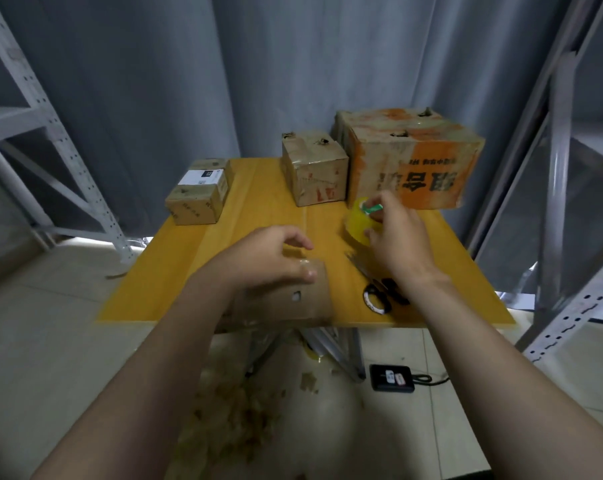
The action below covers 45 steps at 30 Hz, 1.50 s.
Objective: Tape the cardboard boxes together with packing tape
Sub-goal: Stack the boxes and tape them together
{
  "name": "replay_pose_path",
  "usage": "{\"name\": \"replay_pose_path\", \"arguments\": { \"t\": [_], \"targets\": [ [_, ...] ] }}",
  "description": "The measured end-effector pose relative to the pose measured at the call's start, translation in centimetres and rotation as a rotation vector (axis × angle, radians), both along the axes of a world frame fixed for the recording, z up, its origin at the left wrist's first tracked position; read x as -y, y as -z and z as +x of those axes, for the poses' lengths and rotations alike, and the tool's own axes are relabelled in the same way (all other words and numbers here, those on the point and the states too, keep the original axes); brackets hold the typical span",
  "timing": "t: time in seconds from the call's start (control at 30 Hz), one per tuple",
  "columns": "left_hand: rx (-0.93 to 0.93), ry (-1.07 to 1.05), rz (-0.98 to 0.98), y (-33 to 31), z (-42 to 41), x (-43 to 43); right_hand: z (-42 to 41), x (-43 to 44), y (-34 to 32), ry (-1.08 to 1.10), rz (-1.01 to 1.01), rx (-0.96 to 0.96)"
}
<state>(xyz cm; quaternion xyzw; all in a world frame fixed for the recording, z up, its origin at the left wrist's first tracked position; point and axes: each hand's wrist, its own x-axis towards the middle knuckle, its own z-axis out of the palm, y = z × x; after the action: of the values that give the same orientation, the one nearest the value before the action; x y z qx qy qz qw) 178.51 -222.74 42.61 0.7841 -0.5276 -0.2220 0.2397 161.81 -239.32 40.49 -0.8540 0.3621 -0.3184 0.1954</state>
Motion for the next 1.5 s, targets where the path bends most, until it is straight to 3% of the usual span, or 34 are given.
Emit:
{"name": "replay_pose_path", "arguments": {
  "t": [0.13, 0.23, 0.33, 0.43, 0.57, 0.63, 0.73, 1.03, 1.17, 1.5],
  "targets": [
    [0.062, 0.122, 0.267, 0.5, 0.6, -1.8, -0.3, 1.5, 1.4, 0.032, 0.011, -0.104],
    [0.172, 0.236, 0.345, 0.7, 0.3, -2.7, 0.3, 1.6, 1.9, 0.025, 0.045, -0.103],
    [0.163, 0.171, 0.239, 1.1, 0.6, -3.0, 1.2, 0.5, 1.1, 0.029, -0.016, -0.04],
    [0.025, -0.024, -0.028, 0.3, 1.6, -3.7, 1.9, -1.6, -1.3, -0.028, -0.018, 0.177],
    [-0.291, -0.326, -0.567, -1.3, 2.3, -4.4, 3.2, -5.3, -4.0, -0.23, 0.261, 0.381],
    [-0.454, -0.429, -0.689, -1.4, 2.0, -4.2, 4.1, -7.2, -4.5, -0.33, 0.427, 0.42],
    [-0.555, -0.497, -0.774, -1.3, 1.3, -3.4, 5.8, -9.2, -4.7, -0.369, 0.561, 0.433],
    [-0.688, -0.637, -0.844, -1.1, -0.6, -0.9, 8.6, -11.8, -3.5, -0.178, 0.289, 0.42],
    [-0.72, -0.647, -0.857, -1.1, -0.7, -1.0, 9.0, -10.9, -3.8, -0.147, 0.276, 0.473],
    [-0.899, -0.417, -0.85, -1.5, -0.9, -2.1, 8.5, -9.6, -3.3, -0.226, 0.403, 0.494]
  ]
}}
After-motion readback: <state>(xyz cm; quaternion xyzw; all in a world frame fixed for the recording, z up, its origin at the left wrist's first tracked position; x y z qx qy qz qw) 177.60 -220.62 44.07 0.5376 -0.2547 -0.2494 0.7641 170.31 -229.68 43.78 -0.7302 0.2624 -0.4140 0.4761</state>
